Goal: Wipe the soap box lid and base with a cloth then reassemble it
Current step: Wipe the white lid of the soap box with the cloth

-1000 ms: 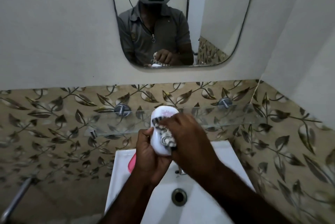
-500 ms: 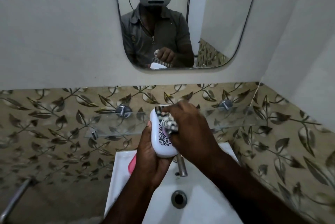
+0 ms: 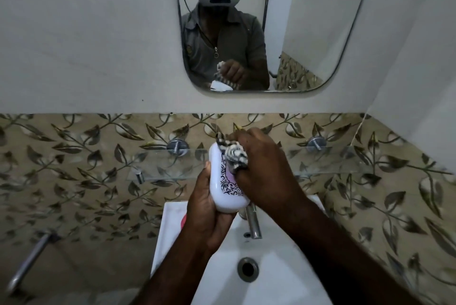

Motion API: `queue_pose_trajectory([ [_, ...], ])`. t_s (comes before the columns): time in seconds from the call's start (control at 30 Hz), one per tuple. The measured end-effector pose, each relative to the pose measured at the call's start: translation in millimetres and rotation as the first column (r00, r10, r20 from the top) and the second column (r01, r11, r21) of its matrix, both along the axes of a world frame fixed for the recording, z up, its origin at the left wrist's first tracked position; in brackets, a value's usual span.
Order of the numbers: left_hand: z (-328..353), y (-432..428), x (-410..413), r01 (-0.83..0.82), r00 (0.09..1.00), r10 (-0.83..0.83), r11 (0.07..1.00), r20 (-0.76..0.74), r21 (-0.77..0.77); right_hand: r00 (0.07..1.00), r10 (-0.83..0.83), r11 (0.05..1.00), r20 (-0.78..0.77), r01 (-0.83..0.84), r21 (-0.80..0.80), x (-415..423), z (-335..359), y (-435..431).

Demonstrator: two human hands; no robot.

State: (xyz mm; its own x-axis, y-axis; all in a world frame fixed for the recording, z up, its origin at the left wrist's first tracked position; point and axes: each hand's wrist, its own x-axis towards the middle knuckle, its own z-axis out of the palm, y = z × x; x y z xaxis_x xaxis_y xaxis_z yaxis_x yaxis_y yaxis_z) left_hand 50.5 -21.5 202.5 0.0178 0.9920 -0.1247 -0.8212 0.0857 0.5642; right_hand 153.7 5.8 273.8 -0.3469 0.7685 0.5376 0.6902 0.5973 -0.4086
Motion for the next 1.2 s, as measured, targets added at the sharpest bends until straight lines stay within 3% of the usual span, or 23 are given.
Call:
queue_pose_trajectory([
  [0.1,3,1,-9,-0.049,0.997,0.051,0.998,0.053,-0.043,0.994,0.111,0.994,0.000,-0.111,-0.014,0,-21,-32],
  [0.2,0,3,-15,-0.037,0.998,0.037,0.999,0.057,-0.004,0.971,0.218,0.976,0.096,-0.216,-0.031,-11,-29,-53],
  [0.37,4,2,0,0.023,0.997,-0.023,1.000,0.068,0.008,0.991,0.075,0.995,0.114,-0.082,0.064,-13,1,-7],
  [0.5,5,7,2,-0.038,0.997,0.038,0.999,0.064,-0.013,0.999,-0.049,0.999,-0.011,0.049,-0.012,7,2,13],
  [0.6,16,6,-8,-0.117,0.991,0.122,0.990,0.056,-0.081,0.993,0.088,0.993,-0.076,-0.093,-0.069,8,-17,-20],
  [0.7,25,3,-6,-0.183,0.978,0.169,0.976,-0.118,-0.116,0.967,0.253,0.966,-0.022,-0.254,-0.053,-7,-15,-39],
  [0.77,26,1,2,-0.198,0.967,0.174,0.972,-0.184,-0.126,0.973,0.231,0.973,-0.030,-0.231,-0.019,-10,-3,-23],
  [0.83,23,2,5,-0.114,0.986,0.102,0.990,-0.136,-0.086,0.986,0.145,0.989,-0.084,-0.145,0.002,-4,8,2],
  [0.97,9,9,3,-0.130,0.991,0.127,0.990,-0.048,-0.060,0.993,-0.012,0.999,-0.121,0.006,-0.045,11,0,22],
  [1.07,21,9,-2,-0.175,0.984,0.176,0.978,-0.005,-0.111,0.983,0.165,0.985,-0.078,-0.168,-0.035,4,-16,-13],
  [1.13,20,9,1,-0.183,0.982,0.174,0.973,-0.072,-0.138,0.959,0.281,0.959,-0.013,-0.282,-0.037,-3,-14,-26],
  [1.2,18,9,7,-0.210,0.972,0.195,0.972,-0.133,-0.107,0.959,0.282,0.959,-0.007,-0.282,-0.019,-4,-5,-13],
])
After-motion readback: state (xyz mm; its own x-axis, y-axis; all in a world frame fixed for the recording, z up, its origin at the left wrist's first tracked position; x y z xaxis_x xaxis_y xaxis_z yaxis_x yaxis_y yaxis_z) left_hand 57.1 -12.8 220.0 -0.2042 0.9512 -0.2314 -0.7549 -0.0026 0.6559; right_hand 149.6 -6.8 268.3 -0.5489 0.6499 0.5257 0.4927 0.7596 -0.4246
